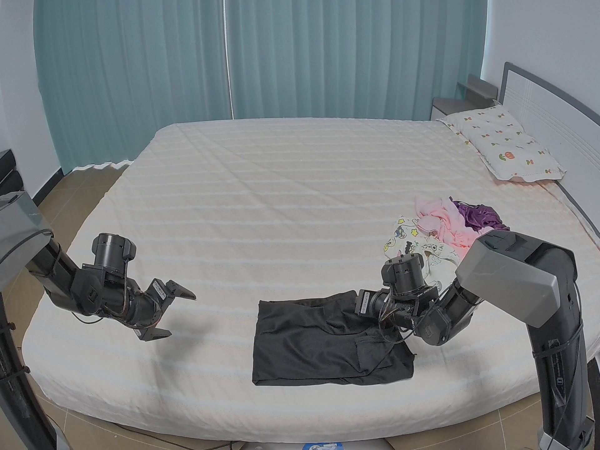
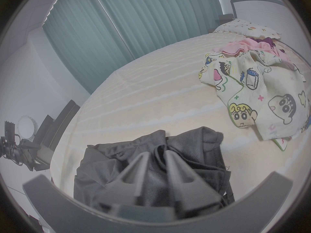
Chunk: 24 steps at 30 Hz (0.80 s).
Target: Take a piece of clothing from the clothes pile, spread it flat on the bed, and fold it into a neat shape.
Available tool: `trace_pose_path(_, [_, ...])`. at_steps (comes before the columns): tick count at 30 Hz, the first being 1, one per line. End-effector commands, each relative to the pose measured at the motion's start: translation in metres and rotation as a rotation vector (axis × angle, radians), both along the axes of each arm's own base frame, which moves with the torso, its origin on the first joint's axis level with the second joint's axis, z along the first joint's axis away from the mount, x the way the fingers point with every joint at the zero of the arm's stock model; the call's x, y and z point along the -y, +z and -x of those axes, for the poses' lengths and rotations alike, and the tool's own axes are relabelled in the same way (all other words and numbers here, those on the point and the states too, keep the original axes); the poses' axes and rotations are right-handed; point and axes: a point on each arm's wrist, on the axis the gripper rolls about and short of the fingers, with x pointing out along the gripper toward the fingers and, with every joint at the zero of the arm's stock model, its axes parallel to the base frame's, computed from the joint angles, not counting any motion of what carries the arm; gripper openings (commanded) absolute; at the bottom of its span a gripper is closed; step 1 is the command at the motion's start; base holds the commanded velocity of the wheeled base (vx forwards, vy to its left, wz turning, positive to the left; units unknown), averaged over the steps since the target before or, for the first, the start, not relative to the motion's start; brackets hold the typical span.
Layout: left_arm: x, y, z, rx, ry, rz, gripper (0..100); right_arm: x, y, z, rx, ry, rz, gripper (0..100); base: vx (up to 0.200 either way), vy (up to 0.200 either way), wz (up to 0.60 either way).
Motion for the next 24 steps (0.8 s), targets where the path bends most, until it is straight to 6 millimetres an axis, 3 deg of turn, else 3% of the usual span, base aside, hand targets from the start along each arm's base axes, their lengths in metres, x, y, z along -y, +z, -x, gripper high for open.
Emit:
trace_pose_path(1, [0.000, -0.001, 0.000, -0.005, -0.001, 0.000, 100, 0.009, 0.004, -0.003, 0.002, -0.024, -0.005, 0, 0.000, 0.000, 0.00])
trace_pose_path(7, [0.000, -0.002, 0.001, -0.008, -0.001, 0.000, 100, 0.026, 0.004, -0.011, -0.002, -0.072, -0.012, 0, 0.000, 0.000, 0.00])
trace_pose_path(24, [0.001, -0.008, -0.001, -0.013, -0.003, -0.004, 100, 0.052, -0.002, -0.020, -0.039, -0.180, -0.063, 0, 0.000, 0.000, 0.00])
